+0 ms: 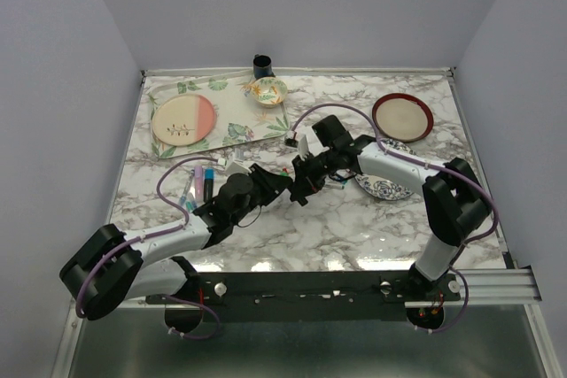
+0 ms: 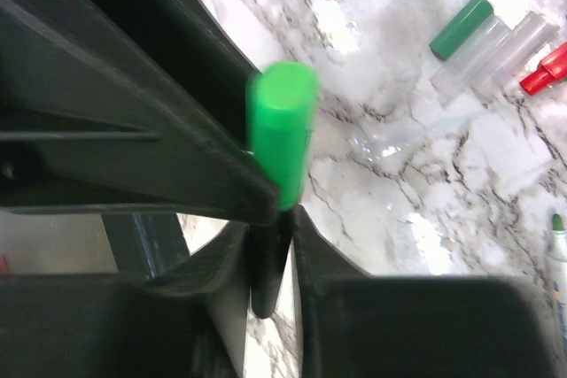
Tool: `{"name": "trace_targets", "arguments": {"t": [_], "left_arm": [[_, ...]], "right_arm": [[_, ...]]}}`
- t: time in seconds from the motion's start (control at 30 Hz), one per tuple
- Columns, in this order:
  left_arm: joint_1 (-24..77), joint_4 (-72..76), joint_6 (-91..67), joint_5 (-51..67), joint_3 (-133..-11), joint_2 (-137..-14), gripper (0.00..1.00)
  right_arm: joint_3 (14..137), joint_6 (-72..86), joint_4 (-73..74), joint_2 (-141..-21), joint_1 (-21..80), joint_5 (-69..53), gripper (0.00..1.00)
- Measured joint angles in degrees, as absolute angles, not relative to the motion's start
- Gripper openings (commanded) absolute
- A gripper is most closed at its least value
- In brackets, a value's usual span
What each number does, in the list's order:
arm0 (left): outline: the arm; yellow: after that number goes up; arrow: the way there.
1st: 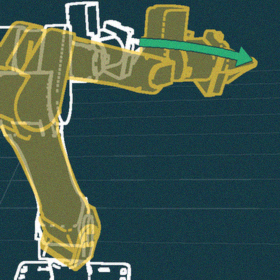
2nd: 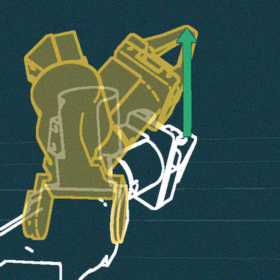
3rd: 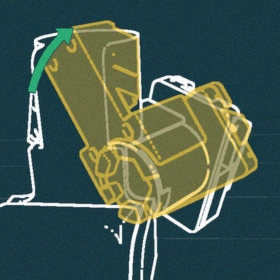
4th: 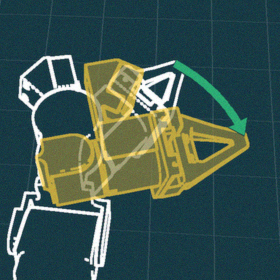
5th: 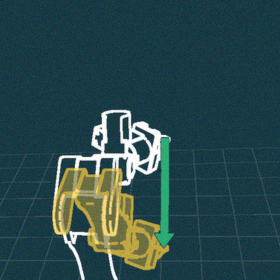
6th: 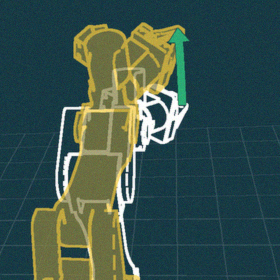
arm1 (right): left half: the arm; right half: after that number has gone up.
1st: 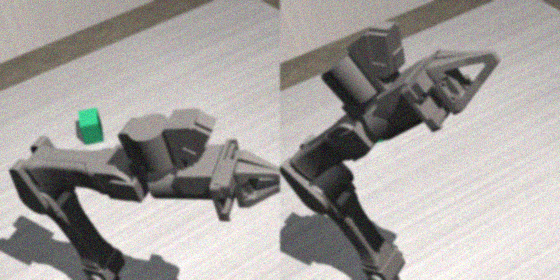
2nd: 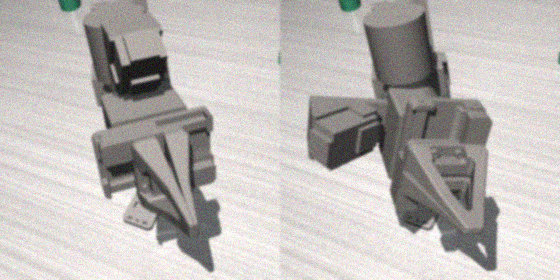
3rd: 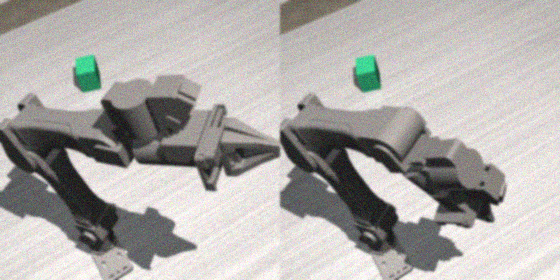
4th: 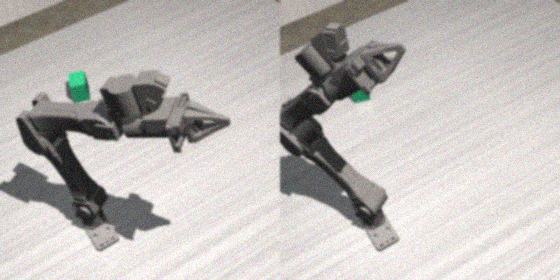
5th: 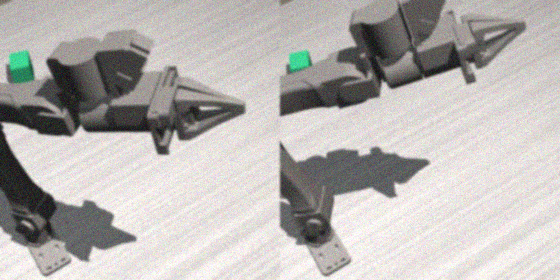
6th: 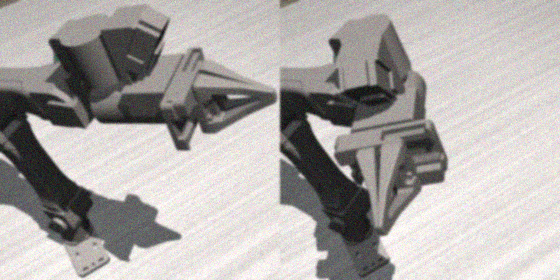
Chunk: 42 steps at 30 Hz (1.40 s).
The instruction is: Open the pen caps
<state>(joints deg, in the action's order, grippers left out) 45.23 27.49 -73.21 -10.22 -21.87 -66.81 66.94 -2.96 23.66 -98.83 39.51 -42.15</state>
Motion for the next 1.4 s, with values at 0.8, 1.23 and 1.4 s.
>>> {"name": "trace_targets", "arguments": {"t": [0.8,1.23,1.4], "left_arm": [[45.5,24.9,-70.6,-13.2,-22.2,-62.7,0.5],[45.5,24.1,-70.3,-13.3,-22.5,-63.0,0.0],[44.5,23.3,-70.6,-13.0,-22.5,-62.3,0.0]], "right_arm": [[69.3,-6.7,27.2,-100.5,39.7,-50.1,0.01],[69.3,-7.4,27.6,-100.5,39.7,-50.3,0.01],[69.7,-8.7,28.5,-100.5,39.7,-50.2,0.01]]}}
